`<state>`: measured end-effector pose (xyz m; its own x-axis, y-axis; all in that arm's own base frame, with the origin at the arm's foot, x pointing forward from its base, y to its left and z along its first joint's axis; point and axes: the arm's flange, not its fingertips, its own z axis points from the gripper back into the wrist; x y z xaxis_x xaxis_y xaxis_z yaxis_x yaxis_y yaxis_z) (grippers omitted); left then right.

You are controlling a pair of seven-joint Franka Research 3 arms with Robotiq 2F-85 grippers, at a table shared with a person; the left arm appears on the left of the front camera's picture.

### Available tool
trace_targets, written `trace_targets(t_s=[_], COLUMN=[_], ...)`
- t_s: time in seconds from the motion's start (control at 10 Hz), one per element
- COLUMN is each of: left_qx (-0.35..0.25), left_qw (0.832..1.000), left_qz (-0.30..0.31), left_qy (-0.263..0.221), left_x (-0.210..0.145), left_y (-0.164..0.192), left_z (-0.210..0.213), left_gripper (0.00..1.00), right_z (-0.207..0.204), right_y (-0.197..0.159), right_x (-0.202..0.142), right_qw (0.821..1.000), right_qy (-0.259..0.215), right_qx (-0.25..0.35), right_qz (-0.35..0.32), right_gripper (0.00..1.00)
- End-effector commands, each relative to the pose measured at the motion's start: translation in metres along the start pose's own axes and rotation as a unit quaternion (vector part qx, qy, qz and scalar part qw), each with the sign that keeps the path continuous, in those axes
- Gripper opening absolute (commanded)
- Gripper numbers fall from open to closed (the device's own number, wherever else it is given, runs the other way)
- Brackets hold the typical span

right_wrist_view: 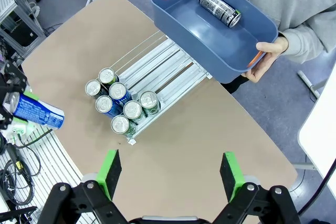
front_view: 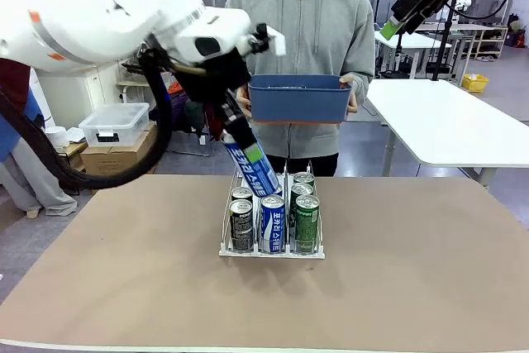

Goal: Fill the beverage cans into the dispenser.
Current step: Place the picked Ionic drink in the line of the Automatic Can Dispenser with the same cans.

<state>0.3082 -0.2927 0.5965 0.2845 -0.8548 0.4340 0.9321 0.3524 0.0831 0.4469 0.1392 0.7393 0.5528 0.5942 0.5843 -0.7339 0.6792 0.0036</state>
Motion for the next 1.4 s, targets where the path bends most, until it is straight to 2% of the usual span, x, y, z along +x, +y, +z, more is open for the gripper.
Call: trace_targets(t_s=[0.0, 0.6, 0.9, 1.3], left_qx=[0.035, 0.033, 0.043, 0.022], left_qw=[0.999, 0.996, 0.996, 0.996], left_qz=[0.007, -0.035, -0.037, -0.043], left_qy=[0.028, 0.072, 0.068, 0.073], left_x=[0.002, 0.002, 0.0, 0.0], left_y=[-0.009, -0.045, -0.05, -0.048], left_z=[-0.016, -0.071, -0.094, -0.086], left_gripper=[0.57, 0.57, 0.57, 0.57], right_z=[0.001, 0.001, 0.001, 0.001], right_y=[0.001, 0.001, 0.001, 0.001], right_x=[-0.001, -0.001, -0.001, -0.001], right_qw=[1.0, 1.0, 1.0, 1.0], right_qy=[0.003, 0.003, 0.003, 0.003], right_qx=[0.003, 0.003, 0.003, 0.003], right_qz=[0.0, 0.0, 0.0, 0.0], right_gripper=[1.0, 1.0, 1.0, 1.0])
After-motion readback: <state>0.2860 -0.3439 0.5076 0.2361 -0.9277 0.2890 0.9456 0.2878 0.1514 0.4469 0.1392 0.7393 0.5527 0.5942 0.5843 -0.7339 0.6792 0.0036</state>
